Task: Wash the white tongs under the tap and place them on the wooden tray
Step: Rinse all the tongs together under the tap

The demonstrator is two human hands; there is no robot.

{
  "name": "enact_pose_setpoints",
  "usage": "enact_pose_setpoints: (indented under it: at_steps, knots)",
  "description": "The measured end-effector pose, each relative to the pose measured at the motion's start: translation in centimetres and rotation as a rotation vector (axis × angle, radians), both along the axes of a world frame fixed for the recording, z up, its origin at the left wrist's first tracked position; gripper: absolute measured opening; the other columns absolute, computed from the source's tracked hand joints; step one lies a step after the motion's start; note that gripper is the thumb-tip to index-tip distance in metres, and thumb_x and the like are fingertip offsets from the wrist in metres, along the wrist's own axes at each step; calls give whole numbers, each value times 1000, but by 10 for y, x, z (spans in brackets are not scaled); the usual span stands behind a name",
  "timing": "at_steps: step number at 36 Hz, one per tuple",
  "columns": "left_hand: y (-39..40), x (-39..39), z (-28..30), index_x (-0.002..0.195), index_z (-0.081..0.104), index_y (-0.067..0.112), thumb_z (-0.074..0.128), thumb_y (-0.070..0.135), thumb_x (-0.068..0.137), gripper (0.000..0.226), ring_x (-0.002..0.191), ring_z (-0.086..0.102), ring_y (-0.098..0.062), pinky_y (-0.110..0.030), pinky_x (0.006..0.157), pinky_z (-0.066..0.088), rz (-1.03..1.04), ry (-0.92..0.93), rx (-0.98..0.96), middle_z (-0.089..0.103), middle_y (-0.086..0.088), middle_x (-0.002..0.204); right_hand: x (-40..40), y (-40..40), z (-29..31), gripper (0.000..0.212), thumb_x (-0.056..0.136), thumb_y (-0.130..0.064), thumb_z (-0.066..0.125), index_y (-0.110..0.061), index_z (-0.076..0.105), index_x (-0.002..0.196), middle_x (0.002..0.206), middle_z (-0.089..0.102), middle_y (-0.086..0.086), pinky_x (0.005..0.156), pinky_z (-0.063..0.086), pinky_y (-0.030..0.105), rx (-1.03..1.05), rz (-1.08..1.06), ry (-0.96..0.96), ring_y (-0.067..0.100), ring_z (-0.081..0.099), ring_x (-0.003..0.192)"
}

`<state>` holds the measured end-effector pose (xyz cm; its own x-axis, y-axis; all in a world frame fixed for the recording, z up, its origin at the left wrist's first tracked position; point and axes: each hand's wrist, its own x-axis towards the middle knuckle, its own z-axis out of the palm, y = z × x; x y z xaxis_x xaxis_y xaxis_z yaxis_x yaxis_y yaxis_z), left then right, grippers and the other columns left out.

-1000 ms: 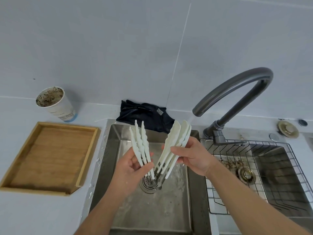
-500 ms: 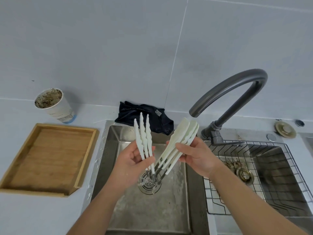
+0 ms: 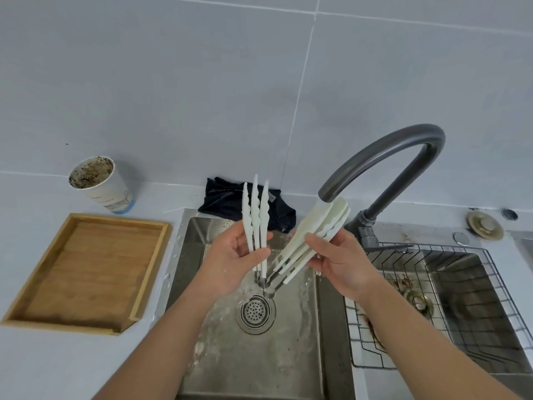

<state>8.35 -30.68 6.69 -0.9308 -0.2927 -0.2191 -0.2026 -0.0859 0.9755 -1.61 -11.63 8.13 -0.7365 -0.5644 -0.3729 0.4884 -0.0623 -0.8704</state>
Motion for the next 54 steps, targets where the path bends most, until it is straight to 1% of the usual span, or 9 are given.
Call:
enact_pose_setpoints:
  at_steps: [8, 12, 16, 23, 28, 37, 42, 49, 54]
  knots:
    - [7, -24, 8, 123, 62, 21, 70, -4, 88, 43, 97, 71, 1, -11, 77, 53, -33, -20, -60, 75, 8, 107, -4, 9, 8, 43, 79, -16, 68, -3, 63, 120, 113, 74, 15, 92, 59, 44, 7, -93, 62, 31, 71, 107]
    - [11, -36, 10, 116, 62, 32, 72, 3, 89, 41, 97, 71, 0, -16, 79, 56, -62, -27, -92, 76, 11, 105, -6, 14, 13, 29, 87, -9, 64, -4, 65, 116, 107, 77, 13, 82, 62, 36, 18, -132, 101, 29, 74, 100]
    - [19, -45, 11, 120, 63, 25, 71, 1, 89, 40, 95, 71, 1, -16, 78, 57, -62, -19, -69, 76, 14, 99, -7, 20, 18, 21, 93, -3, 61, -3, 65, 114, 102, 78, 9, 75, 61, 31, 60, -176, 137, 27, 75, 96]
    - [34, -54, 3, 114, 67, 20, 74, 1, 86, 34, 100, 74, -21, -35, 91, 58, -80, -7, 13, 77, -2, 105, -7, 31, 27, 12, 92, -2, 64, -9, 68, 100, 91, 78, 7, 74, 62, 32, 116, -240, 188, 23, 76, 87]
    - [43, -56, 0, 115, 69, 13, 70, 0, 88, 30, 93, 74, -12, -24, 82, 56, -102, -22, 27, 78, 5, 98, -3, 40, 26, 10, 91, -4, 65, -8, 69, 99, 90, 77, 9, 72, 61, 31, 143, -262, 210, 25, 76, 85]
    - [50, -56, 5, 119, 64, 7, 66, 0, 92, 28, 87, 74, -14, -20, 72, 56, -173, -45, 84, 75, -8, 108, 2, 54, 26, 27, 81, -19, 73, -6, 68, 103, 99, 74, 23, 83, 61, 47, 204, -264, 229, 34, 75, 92]
    - [44, -61, 12, 112, 65, 15, 64, 2, 94, 22, 93, 74, -23, -33, 81, 61, -236, -44, 165, 76, -14, 106, 3, 65, 27, 35, 74, -26, 75, -7, 69, 103, 98, 76, 19, 85, 59, 51, 223, -239, 228, 34, 75, 92]
    - [38, -68, 26, 112, 67, 16, 64, 4, 94, 21, 99, 73, -18, -27, 84, 59, -368, -72, 142, 77, -2, 102, 5, 79, 26, 39, 70, -25, 74, -6, 69, 104, 98, 77, 17, 80, 62, 43, 227, -217, 218, 33, 75, 93]
    - [40, -70, 30, 115, 65, 19, 64, 5, 94, 25, 102, 73, -23, -35, 89, 60, -383, -65, 170, 77, -5, 106, 8, 90, 24, 43, 70, -30, 77, -7, 70, 106, 99, 77, 14, 88, 59, 51, 281, -162, 252, 32, 75, 94]
